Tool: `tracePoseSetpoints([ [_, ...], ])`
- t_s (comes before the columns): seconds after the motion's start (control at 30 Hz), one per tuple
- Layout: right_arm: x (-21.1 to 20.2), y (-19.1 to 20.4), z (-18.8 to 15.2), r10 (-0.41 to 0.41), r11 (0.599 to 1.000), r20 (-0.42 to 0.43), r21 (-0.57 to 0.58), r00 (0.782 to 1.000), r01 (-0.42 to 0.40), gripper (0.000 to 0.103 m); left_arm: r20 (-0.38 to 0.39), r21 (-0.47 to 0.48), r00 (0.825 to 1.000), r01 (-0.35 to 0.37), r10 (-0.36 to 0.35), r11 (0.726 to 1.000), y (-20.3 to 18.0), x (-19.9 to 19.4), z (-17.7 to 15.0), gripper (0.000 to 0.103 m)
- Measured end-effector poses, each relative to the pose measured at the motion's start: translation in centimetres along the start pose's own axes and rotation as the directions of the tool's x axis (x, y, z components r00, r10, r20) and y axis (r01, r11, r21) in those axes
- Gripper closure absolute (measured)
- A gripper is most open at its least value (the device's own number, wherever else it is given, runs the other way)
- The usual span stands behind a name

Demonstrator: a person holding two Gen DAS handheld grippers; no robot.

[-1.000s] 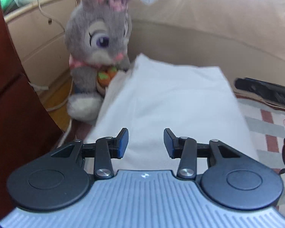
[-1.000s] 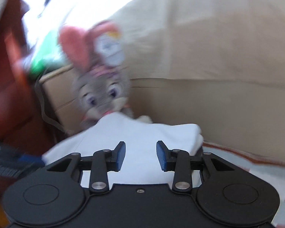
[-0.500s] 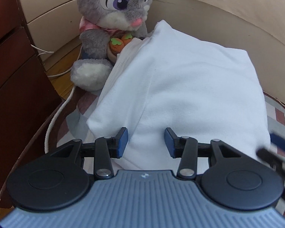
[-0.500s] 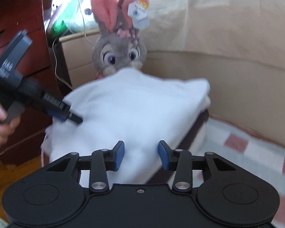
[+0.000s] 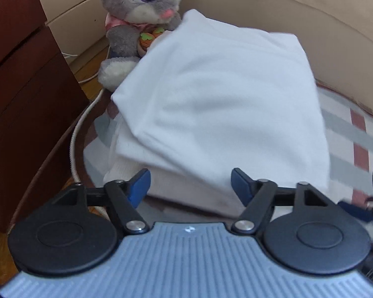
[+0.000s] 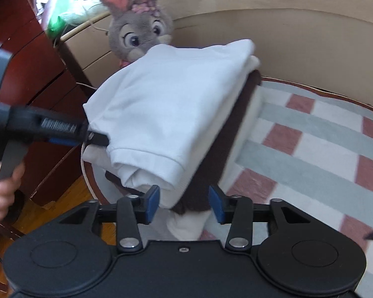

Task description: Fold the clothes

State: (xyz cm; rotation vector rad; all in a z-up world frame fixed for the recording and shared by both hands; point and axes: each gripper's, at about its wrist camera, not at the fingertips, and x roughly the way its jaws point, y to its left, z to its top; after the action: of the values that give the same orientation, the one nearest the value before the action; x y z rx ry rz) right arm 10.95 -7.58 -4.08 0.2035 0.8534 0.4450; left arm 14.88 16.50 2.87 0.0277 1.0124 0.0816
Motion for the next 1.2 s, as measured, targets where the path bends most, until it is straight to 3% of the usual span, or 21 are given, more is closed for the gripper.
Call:
tracePoseSetpoints([
  [0.07,-1.3,0.1,0.2,-0.006,1.000,-0.022,-0.007,1.000,0.006,0.044,-0.008,0.035,1.000,-0.013,0.014,0.999,-0.8,-1.1,-0.8,0.021],
  [0.23,-4.2,0.6,0.0,-0.029,1.000,-0.064,0.009,0.998,0.029,0.042,-0.031,0.096,0.999,-0.019,0.023,0.995,-3.1,-3.6,-2.4,0.018],
  [0.33,-5.7,0.9,-0.1,-0.036,0.999,-0.081,0.005,0.996,0.036,0.041,-0.059,0.134,0.998,-0.022,0.031,0.991,-4.6,-4.7,-3.1,0.006],
  [0.53,-8.7,1.4,-0.2,-0.053,0.999,-0.059,-0.003,0.997,0.053,0.038,-0.079,0.206,0.996,-0.019,0.036,0.978,-7.1,-7.0,-4.2,0.005],
  [0.9,-11.8,1.4,-0.6,-0.087,0.996,-0.032,0.004,0.996,0.087,0.038,-0.067,0.160,0.998,0.015,-0.004,0.987,-8.6,-9.8,-4.8,0.005],
  [1.2,-12.5,1.1,-1.1,-0.092,0.996,-0.039,0.003,0.995,0.093,0.036,-0.071,0.177,0.997,0.022,-0.009,0.984,-10.3,-10.6,-5.3,0.005],
])
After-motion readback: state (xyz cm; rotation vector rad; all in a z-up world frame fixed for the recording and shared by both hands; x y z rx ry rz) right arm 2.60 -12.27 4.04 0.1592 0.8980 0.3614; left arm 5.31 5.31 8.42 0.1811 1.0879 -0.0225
